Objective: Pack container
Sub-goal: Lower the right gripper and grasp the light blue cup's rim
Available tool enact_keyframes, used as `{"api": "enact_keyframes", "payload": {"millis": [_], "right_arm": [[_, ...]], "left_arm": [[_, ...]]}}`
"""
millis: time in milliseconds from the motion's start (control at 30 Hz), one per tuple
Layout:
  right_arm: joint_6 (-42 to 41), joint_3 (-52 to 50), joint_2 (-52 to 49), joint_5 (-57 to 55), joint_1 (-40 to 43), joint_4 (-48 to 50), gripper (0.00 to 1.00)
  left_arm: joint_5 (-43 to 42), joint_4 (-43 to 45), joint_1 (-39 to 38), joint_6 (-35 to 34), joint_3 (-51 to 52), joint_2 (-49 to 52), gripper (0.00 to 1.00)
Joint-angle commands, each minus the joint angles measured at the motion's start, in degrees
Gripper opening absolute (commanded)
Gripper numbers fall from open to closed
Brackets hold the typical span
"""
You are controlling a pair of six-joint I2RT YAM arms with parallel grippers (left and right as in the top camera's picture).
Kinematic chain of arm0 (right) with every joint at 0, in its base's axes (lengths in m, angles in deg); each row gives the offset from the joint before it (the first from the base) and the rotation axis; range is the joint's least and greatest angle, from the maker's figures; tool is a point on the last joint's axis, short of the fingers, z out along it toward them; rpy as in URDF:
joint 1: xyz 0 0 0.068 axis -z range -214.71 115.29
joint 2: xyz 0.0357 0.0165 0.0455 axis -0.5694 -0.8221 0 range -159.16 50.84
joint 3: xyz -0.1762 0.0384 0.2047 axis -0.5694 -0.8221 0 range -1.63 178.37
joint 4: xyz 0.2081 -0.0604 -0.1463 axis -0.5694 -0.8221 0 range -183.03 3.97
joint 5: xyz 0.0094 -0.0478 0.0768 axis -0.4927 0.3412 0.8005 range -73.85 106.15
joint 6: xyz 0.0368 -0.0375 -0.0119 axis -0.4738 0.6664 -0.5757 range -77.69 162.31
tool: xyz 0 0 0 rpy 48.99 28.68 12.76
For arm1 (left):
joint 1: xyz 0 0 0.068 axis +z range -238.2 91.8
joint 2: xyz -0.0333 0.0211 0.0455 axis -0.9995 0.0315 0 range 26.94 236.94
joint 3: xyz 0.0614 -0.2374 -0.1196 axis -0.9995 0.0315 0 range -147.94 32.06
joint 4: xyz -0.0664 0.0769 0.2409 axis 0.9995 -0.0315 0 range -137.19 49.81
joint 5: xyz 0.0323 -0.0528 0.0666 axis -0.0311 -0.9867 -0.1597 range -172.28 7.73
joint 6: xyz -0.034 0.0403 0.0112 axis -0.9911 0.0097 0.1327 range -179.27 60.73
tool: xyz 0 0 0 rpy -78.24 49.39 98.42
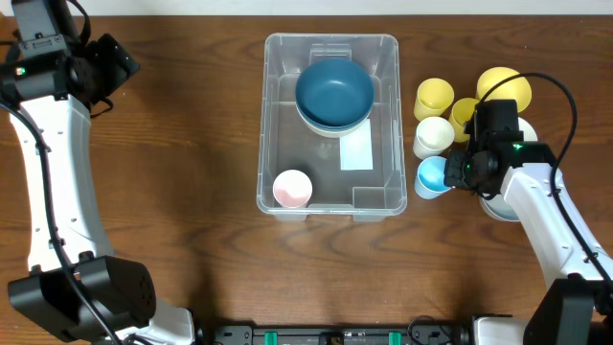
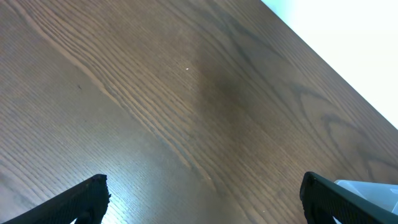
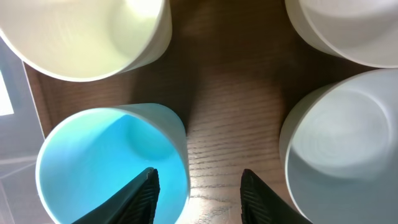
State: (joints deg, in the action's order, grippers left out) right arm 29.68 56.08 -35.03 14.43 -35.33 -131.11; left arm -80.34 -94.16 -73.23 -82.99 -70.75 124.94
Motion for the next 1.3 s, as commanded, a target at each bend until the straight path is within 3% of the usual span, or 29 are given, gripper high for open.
{"api": "enact_keyframes", "payload": {"millis": [0, 433, 600, 733, 800, 933, 1100, 1200, 1267], "right_arm": [[-0.7, -0.4, -0.3, 0.1, 0.5, 0.2, 0.44], [-0.6, -0.5, -3.3, 0.9, 0.5, 2.3, 0.43], [-0.6, -0.5, -3.8, 1.2, 0.5, 2.5, 0.26], [-0.2, -0.5, -3.8, 2.3, 0.5, 2.4, 0.2], [-0.2, -0.5, -3.8, 3.0, 0.4, 2.3, 0.19], [-0.2, -0.5, -4.0, 3.5, 0.4, 2.5, 0.3], [0.0, -0.5, -4.9, 3.7, 0.4, 3.2, 0.32], [0.0, -0.5, -6.1, 3.7, 0.4, 3.5, 0.22], [0.1, -0.5, -6.4, 3.7, 0.4, 3.5, 0.08]], "left_arm": [[0.7, -0.2, 0.2, 0.6, -0.5, 0.1, 0.98], [0.7, -0.2, 0.2, 0.6, -0.5, 0.1, 0.98], [0.7, -0.2, 0.2, 0.6, -0.5, 0.1, 0.98], [0.7, -0.2, 0.2, 0.6, -0.5, 0.1, 0.98], [0.7, -0.2, 0.2, 0.6, -0.5, 0.1, 0.98], [0.7, -0.2, 0.2, 0.6, -0.5, 0.1, 0.98], [0.7, -0.2, 0.2, 0.6, -0.5, 0.1, 0.98], [0.7, -0.2, 0.2, 0.6, -0.5, 0.1, 0.98], [0.7, -0.2, 0.2, 0.6, -0.5, 0.1, 0.98]]}}
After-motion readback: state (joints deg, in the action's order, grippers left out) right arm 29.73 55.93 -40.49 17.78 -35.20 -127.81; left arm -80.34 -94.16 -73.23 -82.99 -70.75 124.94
